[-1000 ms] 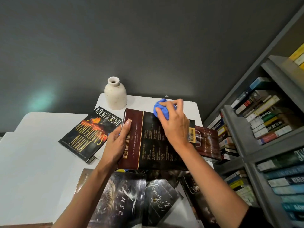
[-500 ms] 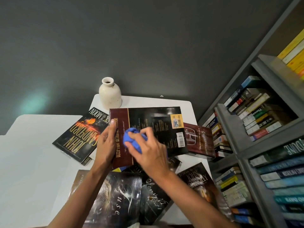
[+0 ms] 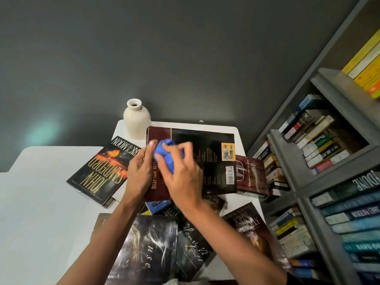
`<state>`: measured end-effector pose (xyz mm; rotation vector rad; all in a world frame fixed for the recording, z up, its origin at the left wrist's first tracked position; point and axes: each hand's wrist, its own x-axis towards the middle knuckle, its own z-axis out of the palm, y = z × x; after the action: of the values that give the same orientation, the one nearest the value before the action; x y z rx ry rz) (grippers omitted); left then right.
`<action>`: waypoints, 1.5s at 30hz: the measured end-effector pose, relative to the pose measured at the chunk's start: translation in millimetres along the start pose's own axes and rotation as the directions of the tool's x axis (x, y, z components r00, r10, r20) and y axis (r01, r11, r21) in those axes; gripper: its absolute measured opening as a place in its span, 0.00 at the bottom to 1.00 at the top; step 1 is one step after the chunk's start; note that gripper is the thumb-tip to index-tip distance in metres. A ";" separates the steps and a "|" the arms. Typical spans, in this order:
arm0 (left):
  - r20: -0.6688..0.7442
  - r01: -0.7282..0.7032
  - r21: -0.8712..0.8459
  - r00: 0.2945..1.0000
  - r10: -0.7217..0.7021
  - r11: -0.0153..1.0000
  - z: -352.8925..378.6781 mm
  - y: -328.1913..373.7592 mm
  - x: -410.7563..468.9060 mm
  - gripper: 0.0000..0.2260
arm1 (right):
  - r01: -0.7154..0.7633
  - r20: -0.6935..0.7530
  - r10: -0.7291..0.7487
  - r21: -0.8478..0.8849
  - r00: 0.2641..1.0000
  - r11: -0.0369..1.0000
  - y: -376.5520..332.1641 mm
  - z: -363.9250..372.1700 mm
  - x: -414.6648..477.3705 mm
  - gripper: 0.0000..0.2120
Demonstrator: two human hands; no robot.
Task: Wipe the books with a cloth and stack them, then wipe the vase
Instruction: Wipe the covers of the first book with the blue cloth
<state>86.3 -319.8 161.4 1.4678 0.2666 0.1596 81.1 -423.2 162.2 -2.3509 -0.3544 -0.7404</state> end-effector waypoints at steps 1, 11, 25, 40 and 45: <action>-0.012 -0.005 -0.019 1.000 0.005 1.000 -0.6 -1.9 -0.2 0.16 | 0.043 0.043 -0.044 0.013 0.998 0.999 2.7 -3.2 -13.3 0.16; -0.042 0.031 -0.201 0.998 -0.040 0.979 -5.2 -7.8 -12.1 0.16 | -0.405 -0.192 0.409 0.063 0.892 0.912 93.3 -35.0 -2.2 0.15; 0.278 0.240 -0.179 0.943 -0.185 0.954 -25.6 -20.0 -24.4 0.15 | -0.727 0.255 0.795 0.616 0.550 0.305 123.3 -57.6 31.2 0.17; 0.417 0.384 0.111 0.819 -0.394 0.917 -19.2 -19.6 -3.6 0.17 | -0.654 0.180 0.629 0.215 0.756 0.725 137.8 -50.6 34.2 0.14; 0.320 0.369 0.017 0.878 -0.355 0.929 -3.3 -25.7 -4.7 0.21 | -0.204 0.182 0.265 -0.298 0.947 0.932 103.6 -31.2 23.3 0.23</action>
<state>79.5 -320.4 135.9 1.3496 0.2668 -0.3730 130.5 -520.6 144.3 -2.6886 -0.0568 -0.4369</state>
